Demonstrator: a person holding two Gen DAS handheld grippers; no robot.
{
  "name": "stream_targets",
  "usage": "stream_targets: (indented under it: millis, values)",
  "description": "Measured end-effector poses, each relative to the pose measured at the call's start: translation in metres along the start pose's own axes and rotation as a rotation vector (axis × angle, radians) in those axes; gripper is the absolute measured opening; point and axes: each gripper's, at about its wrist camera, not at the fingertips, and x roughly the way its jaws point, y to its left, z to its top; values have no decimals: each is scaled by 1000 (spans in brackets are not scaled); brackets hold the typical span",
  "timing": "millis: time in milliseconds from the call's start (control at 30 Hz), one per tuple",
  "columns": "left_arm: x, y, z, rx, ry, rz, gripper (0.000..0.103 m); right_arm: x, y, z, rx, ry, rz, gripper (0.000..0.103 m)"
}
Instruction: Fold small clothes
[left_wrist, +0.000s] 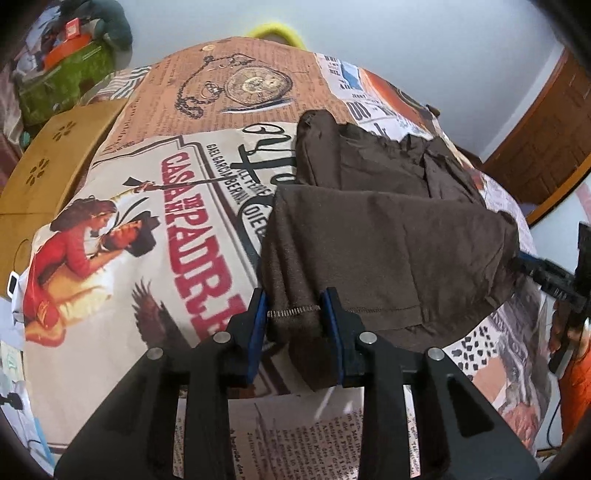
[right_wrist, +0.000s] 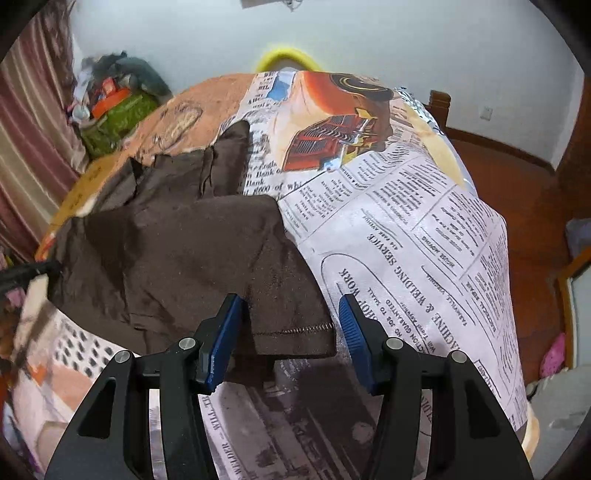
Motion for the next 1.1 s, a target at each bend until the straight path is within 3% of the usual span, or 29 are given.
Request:
stream_targets:
  millis: [67, 200, 333, 600, 867, 1100]
  values:
    - [-2, 3, 1, -17, 0, -17, 30, 4, 4, -3, -15, 6, 0, 44]
    - [-6, 2, 0, -9, -5, 6, 23, 3, 9, -3, -19, 16, 38, 17]
    - [-21, -3, 0, 21, -47, 53, 18, -9, 9, 2, 4, -2, 52, 15]
    - [-53, -9, 10, 42, -116, 46, 5, -39, 19, 16, -2, -66, 104, 10]
    - [-55, -5, 33, 11, -137, 31, 4, -57, 26, 42, 8, -136, 154, 9]
    - [-55, -7, 63, 18, -183, 42, 3, -48, 24, 69, 17, -157, 170, 9]
